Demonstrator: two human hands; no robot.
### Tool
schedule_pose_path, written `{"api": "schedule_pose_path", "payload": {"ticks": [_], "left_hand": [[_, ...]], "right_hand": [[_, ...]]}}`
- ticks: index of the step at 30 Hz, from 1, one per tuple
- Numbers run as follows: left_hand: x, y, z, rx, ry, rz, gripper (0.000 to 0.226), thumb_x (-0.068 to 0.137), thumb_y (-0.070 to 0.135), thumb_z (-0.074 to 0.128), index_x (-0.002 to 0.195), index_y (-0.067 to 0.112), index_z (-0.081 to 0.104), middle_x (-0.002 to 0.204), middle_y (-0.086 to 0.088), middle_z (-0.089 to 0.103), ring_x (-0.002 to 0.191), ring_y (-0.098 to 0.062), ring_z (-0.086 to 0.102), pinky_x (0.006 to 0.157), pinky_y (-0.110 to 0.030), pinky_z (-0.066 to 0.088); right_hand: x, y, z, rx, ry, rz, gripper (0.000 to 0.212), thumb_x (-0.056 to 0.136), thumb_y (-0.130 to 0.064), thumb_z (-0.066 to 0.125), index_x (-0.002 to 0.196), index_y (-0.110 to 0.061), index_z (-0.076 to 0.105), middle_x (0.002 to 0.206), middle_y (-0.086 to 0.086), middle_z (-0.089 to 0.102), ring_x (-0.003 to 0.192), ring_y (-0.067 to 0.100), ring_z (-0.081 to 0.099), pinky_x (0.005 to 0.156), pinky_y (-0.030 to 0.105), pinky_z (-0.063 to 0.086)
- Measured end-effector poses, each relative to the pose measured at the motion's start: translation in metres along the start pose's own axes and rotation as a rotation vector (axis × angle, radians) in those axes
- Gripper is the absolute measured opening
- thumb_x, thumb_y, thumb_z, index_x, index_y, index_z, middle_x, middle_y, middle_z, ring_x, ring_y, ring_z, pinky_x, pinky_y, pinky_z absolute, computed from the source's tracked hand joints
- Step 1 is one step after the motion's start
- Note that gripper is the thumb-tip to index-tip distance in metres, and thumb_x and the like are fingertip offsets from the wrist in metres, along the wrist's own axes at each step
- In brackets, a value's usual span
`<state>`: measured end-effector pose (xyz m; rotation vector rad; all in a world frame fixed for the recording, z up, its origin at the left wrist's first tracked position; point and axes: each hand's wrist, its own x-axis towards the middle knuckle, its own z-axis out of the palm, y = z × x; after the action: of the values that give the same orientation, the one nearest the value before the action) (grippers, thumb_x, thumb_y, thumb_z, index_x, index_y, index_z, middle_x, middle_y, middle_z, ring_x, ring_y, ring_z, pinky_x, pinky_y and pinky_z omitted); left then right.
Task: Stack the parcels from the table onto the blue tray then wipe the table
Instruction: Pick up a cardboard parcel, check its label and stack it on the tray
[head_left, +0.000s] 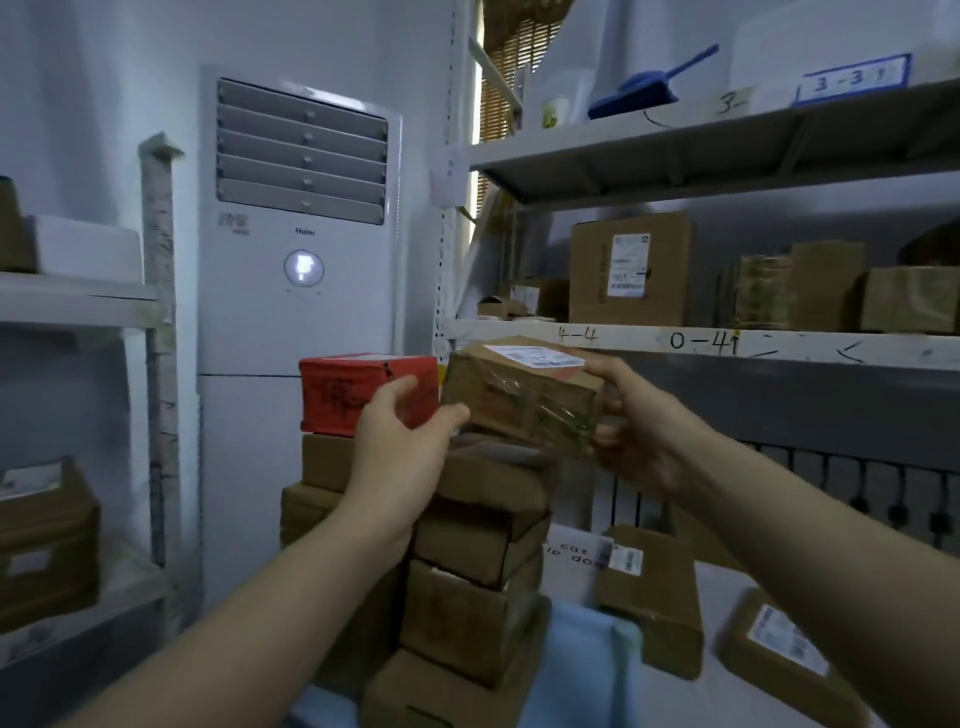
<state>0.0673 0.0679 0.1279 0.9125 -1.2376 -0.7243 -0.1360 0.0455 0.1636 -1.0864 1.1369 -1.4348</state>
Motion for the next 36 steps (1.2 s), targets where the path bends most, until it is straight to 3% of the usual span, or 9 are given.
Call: {"api": "schedule_pose_path", "payload": {"ticks": [4, 7, 11, 14, 21, 28, 36], "left_hand": [[0.011, -0.036, -0.012, 0.332, -0.091, 0.025, 0.059, 0.087, 0.035, 0.07, 0.14, 0.027, 0.046, 0.142, 0.006, 0.036, 0.133, -0.018, 0.037, 0.11, -0.042, 0.039], [0.013, -0.049, -0.014, 0.322, -0.121, -0.048, 0.066, 0.084, 0.039, 0.072, 0.141, 0.028, 0.041, 0.138, 0.004, 0.037, 0.132, -0.022, 0.039, 0.109, -0.048, 0.042], [0.015, -0.06, -0.016, 0.28, -0.067, -0.061, 0.059, 0.085, 0.032, 0.074, 0.134, 0.029, 0.04, 0.133, 0.004, 0.038, 0.125, -0.021, 0.044, 0.106, -0.046, 0.045], [0.017, -0.064, -0.017, 0.257, -0.039, -0.062, 0.059, 0.086, 0.03, 0.073, 0.135, 0.028, 0.041, 0.138, 0.002, 0.04, 0.126, -0.022, 0.044, 0.106, -0.046, 0.045], [0.016, -0.067, -0.017, 0.201, -0.041, -0.083, 0.068, 0.086, 0.029, 0.073, 0.143, 0.028, 0.035, 0.14, -0.001, 0.044, 0.123, -0.022, 0.048, 0.103, -0.046, 0.048], [0.015, -0.066, -0.014, 0.222, -0.034, -0.097, 0.074, 0.087, 0.029, 0.072, 0.148, 0.026, 0.03, 0.144, -0.002, 0.04, 0.127, -0.023, 0.045, 0.106, -0.046, 0.045], [0.008, -0.057, -0.009, 0.329, 0.051, -0.053, 0.068, 0.087, 0.032, 0.072, 0.143, 0.025, 0.035, 0.143, -0.003, 0.034, 0.133, -0.027, 0.037, 0.111, -0.048, 0.038]], "right_hand": [[0.019, 0.002, 0.023, -0.171, 0.05, 0.024, 0.04, 0.088, -0.044, 0.064, 0.108, -0.01, 0.07, 0.077, 0.006, 0.064, 0.05, 0.011, 0.043, 0.05, 0.025, 0.044], [0.028, 0.006, 0.031, -0.269, 0.084, 0.042, 0.043, 0.089, -0.048, 0.063, 0.11, -0.01, 0.067, 0.092, 0.014, 0.065, 0.058, 0.016, 0.053, 0.055, 0.029, 0.051], [0.033, 0.011, 0.034, -0.43, 0.08, 0.032, 0.04, 0.093, -0.051, 0.057, 0.092, -0.012, 0.066, 0.085, 0.012, 0.063, 0.074, 0.023, 0.059, 0.072, 0.036, 0.053], [0.033, 0.014, 0.035, -0.532, 0.076, 0.012, 0.044, 0.096, -0.055, 0.051, 0.085, -0.014, 0.062, 0.082, 0.008, 0.059, 0.075, 0.022, 0.054, 0.071, 0.033, 0.047], [0.031, 0.019, 0.033, -0.502, 0.016, 0.004, 0.052, 0.096, -0.063, 0.041, 0.08, -0.017, 0.058, 0.077, 0.006, 0.057, 0.07, 0.021, 0.052, 0.064, 0.033, 0.041], [0.028, 0.024, 0.025, -0.513, -0.002, 0.029, 0.053, 0.097, -0.065, 0.036, 0.094, -0.018, 0.06, 0.091, 0.008, 0.06, 0.084, 0.026, 0.057, 0.077, 0.038, 0.047], [0.016, 0.02, 0.015, -0.419, 0.014, 0.062, 0.059, 0.099, -0.06, 0.038, 0.133, -0.013, 0.051, 0.131, 0.019, 0.057, 0.107, 0.035, 0.061, 0.087, 0.044, 0.052]]}}
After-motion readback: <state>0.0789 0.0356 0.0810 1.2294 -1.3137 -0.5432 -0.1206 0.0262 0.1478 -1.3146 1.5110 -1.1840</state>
